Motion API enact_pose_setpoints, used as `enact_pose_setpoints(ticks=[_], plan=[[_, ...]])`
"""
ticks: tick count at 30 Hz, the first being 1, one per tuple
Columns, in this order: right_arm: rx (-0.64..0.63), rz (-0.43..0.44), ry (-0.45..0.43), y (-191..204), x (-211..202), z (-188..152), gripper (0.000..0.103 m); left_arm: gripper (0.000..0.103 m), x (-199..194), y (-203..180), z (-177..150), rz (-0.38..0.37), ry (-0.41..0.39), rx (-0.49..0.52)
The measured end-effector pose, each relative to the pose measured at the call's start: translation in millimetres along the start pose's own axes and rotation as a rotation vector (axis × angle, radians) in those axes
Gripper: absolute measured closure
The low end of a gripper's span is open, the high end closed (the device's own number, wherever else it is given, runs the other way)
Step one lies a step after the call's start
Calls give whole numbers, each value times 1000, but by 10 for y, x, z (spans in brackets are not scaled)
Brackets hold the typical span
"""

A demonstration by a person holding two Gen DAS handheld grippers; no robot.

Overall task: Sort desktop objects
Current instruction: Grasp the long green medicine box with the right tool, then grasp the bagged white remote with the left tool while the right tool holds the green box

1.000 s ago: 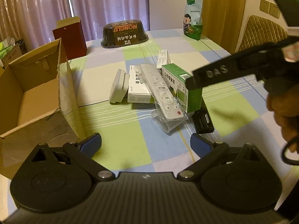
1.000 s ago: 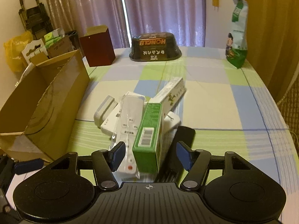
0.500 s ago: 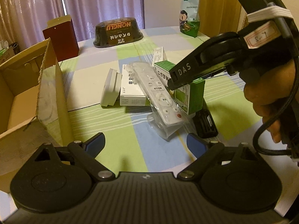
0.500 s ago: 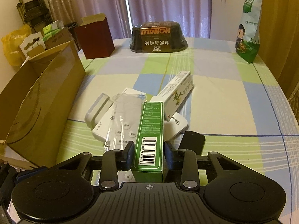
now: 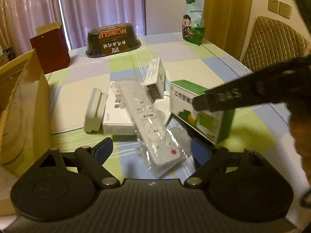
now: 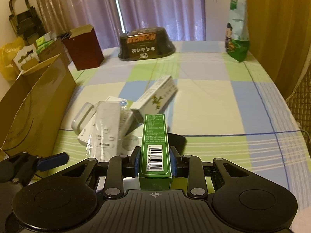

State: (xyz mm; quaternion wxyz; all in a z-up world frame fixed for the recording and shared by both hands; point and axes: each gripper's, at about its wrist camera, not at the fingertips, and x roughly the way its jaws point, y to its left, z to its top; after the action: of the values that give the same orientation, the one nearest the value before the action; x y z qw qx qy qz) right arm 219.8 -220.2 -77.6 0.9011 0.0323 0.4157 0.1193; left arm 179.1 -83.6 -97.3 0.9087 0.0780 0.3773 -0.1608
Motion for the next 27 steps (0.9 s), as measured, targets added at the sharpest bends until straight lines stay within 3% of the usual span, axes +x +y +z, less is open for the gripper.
enact_pose_setpoints(ticks=[6, 9, 11, 19, 27], plan=[[14, -13, -11, -137, -95, -15, 74, 37, 231, -57, 71, 41, 34, -27], [17, -17, -10, -179, -107, -31, 74, 51, 296, -60, 90, 42, 46, -25], [20, -20, -10, -202, -122, -43, 74, 67, 287, -53, 100, 32, 42, -23], [26, -13, -6, -183, -224, -128, 74, 76, 72, 91, -42, 1, 54, -15], [22, -16, 1, -70, -444, -408, 74, 78, -407, 342, -555, -11, 132, -56]])
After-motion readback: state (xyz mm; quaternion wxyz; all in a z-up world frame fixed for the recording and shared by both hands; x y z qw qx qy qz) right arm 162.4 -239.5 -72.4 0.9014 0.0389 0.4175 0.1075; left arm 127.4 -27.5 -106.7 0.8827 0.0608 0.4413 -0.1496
